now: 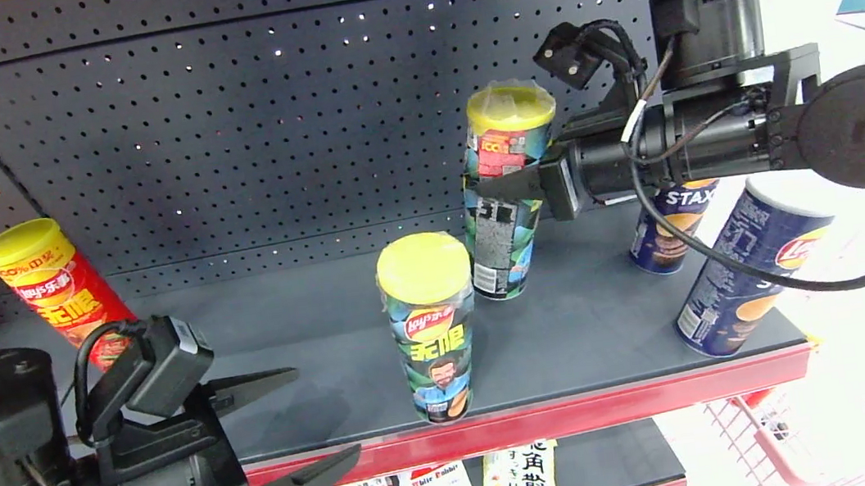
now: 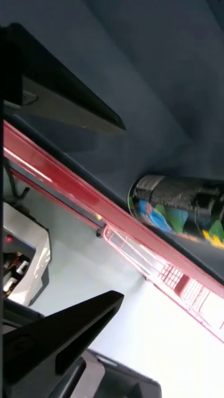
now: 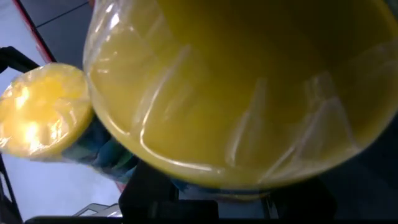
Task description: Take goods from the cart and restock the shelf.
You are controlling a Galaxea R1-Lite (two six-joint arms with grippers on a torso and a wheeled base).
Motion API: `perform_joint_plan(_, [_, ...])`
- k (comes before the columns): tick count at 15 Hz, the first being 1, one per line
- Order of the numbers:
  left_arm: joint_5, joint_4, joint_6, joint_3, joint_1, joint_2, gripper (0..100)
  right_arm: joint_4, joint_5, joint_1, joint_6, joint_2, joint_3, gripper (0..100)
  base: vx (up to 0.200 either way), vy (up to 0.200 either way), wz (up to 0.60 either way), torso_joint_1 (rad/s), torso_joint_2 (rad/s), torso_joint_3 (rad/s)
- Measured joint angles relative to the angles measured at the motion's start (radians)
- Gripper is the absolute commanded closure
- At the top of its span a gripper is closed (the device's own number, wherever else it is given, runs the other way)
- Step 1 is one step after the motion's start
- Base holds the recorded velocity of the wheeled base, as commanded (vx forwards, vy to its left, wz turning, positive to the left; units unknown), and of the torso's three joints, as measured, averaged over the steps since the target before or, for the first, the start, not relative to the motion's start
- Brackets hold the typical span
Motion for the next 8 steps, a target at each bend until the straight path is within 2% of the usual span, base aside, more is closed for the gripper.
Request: perform_joint_plan(8, [0.008, -0.003, -0.002, 0.007, 0.019, -0.005, 0, 0.001, 0.006, 0.028, -0.001, 0.108, -0.075, 100, 0.0, 0.0, 0.0, 0.0, 0.0, 0.0])
